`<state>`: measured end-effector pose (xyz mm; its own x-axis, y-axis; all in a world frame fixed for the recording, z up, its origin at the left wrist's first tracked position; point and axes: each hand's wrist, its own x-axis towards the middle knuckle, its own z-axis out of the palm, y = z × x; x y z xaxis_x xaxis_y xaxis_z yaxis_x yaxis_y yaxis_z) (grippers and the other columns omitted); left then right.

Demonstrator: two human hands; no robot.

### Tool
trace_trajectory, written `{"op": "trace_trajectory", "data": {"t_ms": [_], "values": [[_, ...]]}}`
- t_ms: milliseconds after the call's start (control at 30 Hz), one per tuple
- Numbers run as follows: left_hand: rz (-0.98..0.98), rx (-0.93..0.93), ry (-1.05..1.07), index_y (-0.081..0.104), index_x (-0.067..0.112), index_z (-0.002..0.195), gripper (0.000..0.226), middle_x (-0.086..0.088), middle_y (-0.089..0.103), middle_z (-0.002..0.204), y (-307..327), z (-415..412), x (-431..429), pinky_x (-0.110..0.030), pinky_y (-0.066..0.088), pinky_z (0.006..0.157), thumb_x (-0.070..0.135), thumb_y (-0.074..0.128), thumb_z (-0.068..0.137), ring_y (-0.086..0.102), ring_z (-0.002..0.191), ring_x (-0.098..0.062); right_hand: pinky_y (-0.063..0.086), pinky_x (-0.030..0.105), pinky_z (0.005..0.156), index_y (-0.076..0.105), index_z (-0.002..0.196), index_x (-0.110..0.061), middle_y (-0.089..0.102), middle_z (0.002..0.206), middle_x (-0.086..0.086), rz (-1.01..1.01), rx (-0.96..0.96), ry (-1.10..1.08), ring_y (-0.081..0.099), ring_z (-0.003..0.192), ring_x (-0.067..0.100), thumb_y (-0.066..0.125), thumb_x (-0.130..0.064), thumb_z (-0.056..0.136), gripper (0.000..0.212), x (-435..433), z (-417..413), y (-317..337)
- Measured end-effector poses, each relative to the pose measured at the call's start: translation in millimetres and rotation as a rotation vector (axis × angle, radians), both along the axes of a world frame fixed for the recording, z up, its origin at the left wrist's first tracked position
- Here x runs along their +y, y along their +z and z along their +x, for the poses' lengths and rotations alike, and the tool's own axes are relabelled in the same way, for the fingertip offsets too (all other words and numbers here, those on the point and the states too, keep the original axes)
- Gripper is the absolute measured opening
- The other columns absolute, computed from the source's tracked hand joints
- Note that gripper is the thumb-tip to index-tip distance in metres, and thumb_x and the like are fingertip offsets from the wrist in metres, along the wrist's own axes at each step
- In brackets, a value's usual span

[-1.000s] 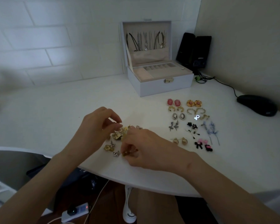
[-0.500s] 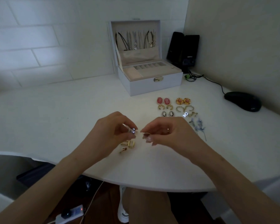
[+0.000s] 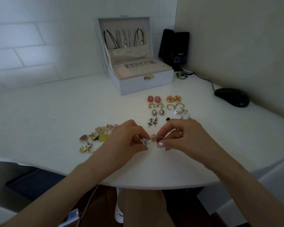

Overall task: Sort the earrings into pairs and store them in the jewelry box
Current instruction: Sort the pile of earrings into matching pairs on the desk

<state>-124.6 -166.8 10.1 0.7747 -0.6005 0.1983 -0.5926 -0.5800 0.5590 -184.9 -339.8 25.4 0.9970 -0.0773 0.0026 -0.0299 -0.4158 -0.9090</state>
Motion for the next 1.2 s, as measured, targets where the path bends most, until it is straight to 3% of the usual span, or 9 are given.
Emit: {"op": "trace_trajectory", "data": {"t_ms": [200, 433, 600, 900, 1033, 1200], "values": [[0.013, -0.05, 0.046, 0.068, 0.021, 0.093, 0.016, 0.015, 0.049, 0.086, 0.6, 6.1, 11.6, -0.003, 0.041, 0.073, 0.013, 0.069, 0.08, 0.054, 0.074, 0.004, 0.056, 0.026, 0.071, 0.071, 0.078, -0.022, 0.072, 0.076, -0.002, -0.144, -0.007, 0.058, 0.067, 0.072, 0.01, 0.073, -0.008, 0.073, 0.015, 13.1, 2.7, -9.2], [-0.047, -0.053, 0.193, 0.066, 0.028, 0.085, 0.019, 0.008, 0.056, 0.089, 13.0, 21.6, 53.6, -0.002, 0.043, 0.07, 0.01, 0.069, 0.079, 0.058, 0.078, 0.003, 0.043, 0.006, 0.065, 0.072, 0.087, -0.021, 0.065, 0.087, -0.005, -0.339, -0.11, 0.174, 0.057, 0.074, 0.001, 0.064, -0.001, 0.078, 0.023, 42.5, 18.4, -14.0], [0.063, -0.087, 0.28, 0.067, 0.03, 0.086, 0.013, 0.011, 0.057, 0.086, 9.1, 33.2, 79.9, -0.017, 0.04, 0.066, 0.021, 0.07, 0.077, 0.055, 0.077, 0.0, 0.044, 0.008, 0.066, 0.071, 0.088, -0.021, 0.064, 0.088, -0.005, -0.365, -0.133, 0.187, 0.058, 0.073, 0.002, 0.063, -0.001, 0.078, 0.023, 53.8, 28.7, -17.7], [0.148, -0.102, 0.291, 0.062, 0.034, 0.094, 0.017, 0.016, 0.053, 0.087, -6.1, 49.2, 90.4, -0.017, 0.037, 0.067, 0.033, 0.069, 0.078, 0.047, 0.078, -0.001, 0.044, 0.009, 0.067, 0.071, 0.087, -0.02, 0.064, 0.089, -0.004, -0.382, -0.144, 0.191, 0.057, 0.075, 0.003, 0.063, -0.005, 0.079, 0.02, 59.9, 35.2, -19.2], [0.153, -0.197, 0.402, 0.058, 0.032, 0.089, 0.013, 0.016, 0.052, 0.085, 2.7, 52.1, 107.9, -0.026, 0.039, 0.068, 0.03, 0.068, 0.08, 0.049, 0.078, -0.005, 0.044, 0.009, 0.067, 0.071, 0.086, -0.021, 0.064, 0.088, -0.005, -0.384, -0.158, 0.19, 0.057, 0.075, 0.003, 0.062, -0.004, 0.079, 0.02, 61.0, 36.3, -18.5], [0.314, -0.061, 0.417, 0.059, 0.03, 0.087, 0.008, 0.012, 0.056, 0.086, 1.2, 53.8, 112.0, -0.026, 0.037, 0.07, 0.033, 0.065, 0.083, 0.051, 0.084, -0.009, 0.044, 0.008, 0.067, 0.07, 0.086, -0.022, 0.061, 0.086, -0.01, -0.382, -0.169, 0.187, 0.056, 0.073, 0.0, 0.064, -0.005, 0.079, 0.02, 63.1, 36.5, -18.8]]}}
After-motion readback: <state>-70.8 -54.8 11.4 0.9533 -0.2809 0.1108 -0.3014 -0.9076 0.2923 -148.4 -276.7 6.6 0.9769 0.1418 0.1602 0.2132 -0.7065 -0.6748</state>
